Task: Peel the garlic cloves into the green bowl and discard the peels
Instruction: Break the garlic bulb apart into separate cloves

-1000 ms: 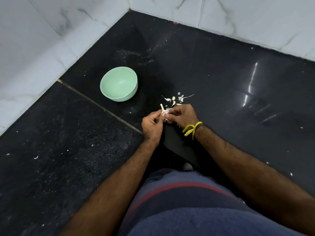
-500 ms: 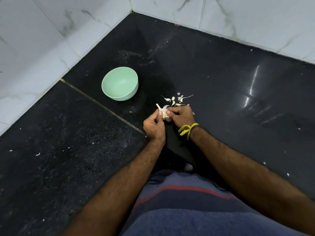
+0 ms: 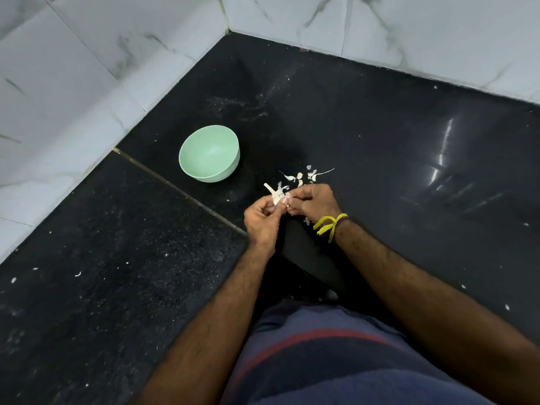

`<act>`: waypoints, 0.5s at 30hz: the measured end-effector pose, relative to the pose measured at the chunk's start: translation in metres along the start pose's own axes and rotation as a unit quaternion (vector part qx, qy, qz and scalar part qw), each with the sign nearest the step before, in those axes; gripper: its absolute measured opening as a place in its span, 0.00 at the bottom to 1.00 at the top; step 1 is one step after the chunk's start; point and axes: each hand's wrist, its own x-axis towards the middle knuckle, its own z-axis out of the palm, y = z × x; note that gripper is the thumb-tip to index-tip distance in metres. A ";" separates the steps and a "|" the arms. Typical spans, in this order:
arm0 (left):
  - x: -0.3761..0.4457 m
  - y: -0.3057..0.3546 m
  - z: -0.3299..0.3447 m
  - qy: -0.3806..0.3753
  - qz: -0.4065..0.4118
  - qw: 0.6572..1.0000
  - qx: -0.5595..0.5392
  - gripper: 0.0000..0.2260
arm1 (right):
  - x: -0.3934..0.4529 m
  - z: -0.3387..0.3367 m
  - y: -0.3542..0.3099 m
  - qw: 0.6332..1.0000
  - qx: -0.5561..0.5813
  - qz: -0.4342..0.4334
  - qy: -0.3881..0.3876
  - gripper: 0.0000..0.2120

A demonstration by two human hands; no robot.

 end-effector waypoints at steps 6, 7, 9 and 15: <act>0.002 0.000 0.001 0.011 -0.020 0.999 -0.030 0.07 | -0.004 0.001 0.003 1.000 -0.003 -0.025 0.017 0.09; 0.001 -0.001 0.001 0.017 -0.020 0.999 -0.028 0.07 | -0.005 0.001 0.004 0.999 -0.006 -0.025 0.021 0.08; 0.001 -0.002 0.002 0.029 -0.015 0.999 -0.021 0.07 | -0.003 0.003 0.005 0.999 -0.023 -0.022 0.035 0.08; 0.005 -0.001 0.002 0.039 -0.020 0.998 -0.039 0.05 | 0.005 0.005 0.003 0.999 -0.023 0.006 0.033 0.08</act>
